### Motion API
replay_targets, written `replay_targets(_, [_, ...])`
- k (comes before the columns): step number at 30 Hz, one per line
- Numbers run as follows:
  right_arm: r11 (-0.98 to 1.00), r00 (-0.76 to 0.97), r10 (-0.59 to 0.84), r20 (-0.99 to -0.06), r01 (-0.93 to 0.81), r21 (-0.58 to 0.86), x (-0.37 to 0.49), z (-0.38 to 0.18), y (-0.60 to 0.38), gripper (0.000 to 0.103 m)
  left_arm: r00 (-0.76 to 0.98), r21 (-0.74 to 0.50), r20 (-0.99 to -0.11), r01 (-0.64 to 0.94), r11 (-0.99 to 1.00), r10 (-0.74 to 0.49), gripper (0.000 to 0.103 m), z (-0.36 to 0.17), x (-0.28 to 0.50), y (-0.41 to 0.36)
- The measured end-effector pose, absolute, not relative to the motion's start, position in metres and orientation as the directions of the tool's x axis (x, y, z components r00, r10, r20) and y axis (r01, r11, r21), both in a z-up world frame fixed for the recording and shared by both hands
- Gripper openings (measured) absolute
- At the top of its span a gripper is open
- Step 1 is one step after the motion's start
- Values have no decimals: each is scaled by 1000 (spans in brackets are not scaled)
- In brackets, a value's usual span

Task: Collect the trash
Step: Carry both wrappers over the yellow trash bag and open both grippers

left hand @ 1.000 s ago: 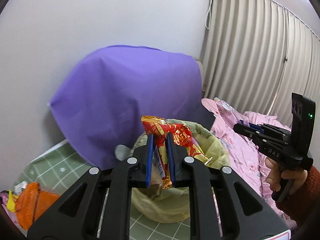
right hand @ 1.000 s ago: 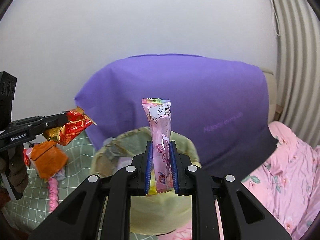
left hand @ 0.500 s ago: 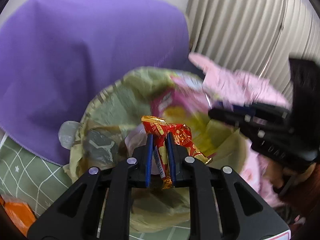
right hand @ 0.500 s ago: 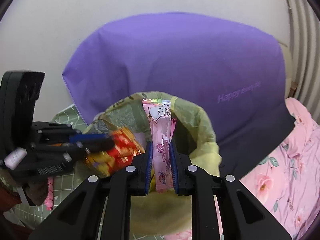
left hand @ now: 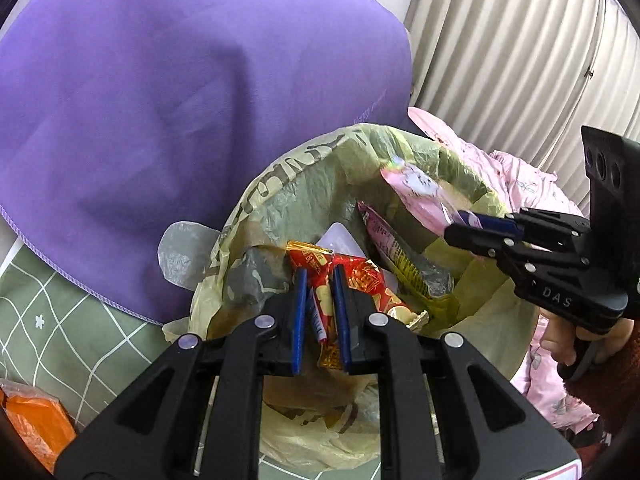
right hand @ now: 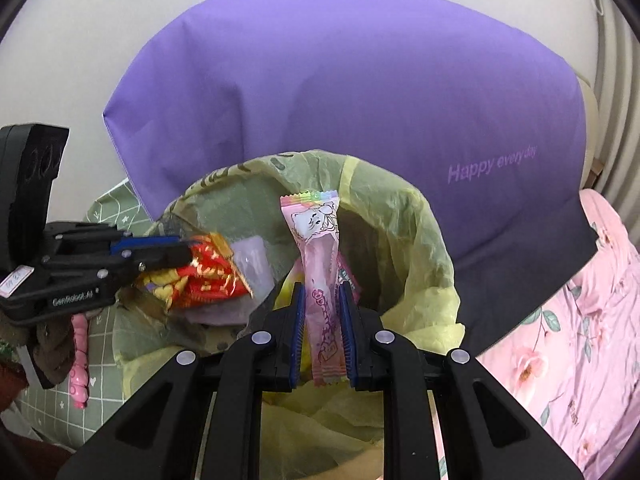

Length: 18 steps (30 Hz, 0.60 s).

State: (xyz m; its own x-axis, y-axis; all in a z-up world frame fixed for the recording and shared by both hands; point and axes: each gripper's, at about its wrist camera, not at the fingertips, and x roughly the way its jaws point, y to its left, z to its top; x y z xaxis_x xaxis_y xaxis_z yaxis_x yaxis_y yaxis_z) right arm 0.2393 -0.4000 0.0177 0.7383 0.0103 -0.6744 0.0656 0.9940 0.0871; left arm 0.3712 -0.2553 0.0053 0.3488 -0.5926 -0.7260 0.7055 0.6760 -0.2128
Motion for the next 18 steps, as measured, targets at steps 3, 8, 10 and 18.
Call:
replay_targets(3, [994, 744, 15, -668, 63, 92, 234, 18, -399, 18, 338, -232, -720, 705, 670, -606, 14, 8, 373, -258])
replay_targets(8, [995, 760, -29, -650, 85, 55, 226, 20, -393, 23, 318, -296, -698, 688, 663, -642, 26, 14, 374, -236])
replay_targets(10, [995, 763, -44, -645, 92, 42, 224, 21, -391, 30, 333, -300, -686, 680, 669, -647, 29, 21, 372, -228])
replay_targets(18, [991, 797, -78, -599, 126, 39, 210, 36, -382, 37, 466, -290, -613, 618, 731, -638, 39, 50, 342, -172])
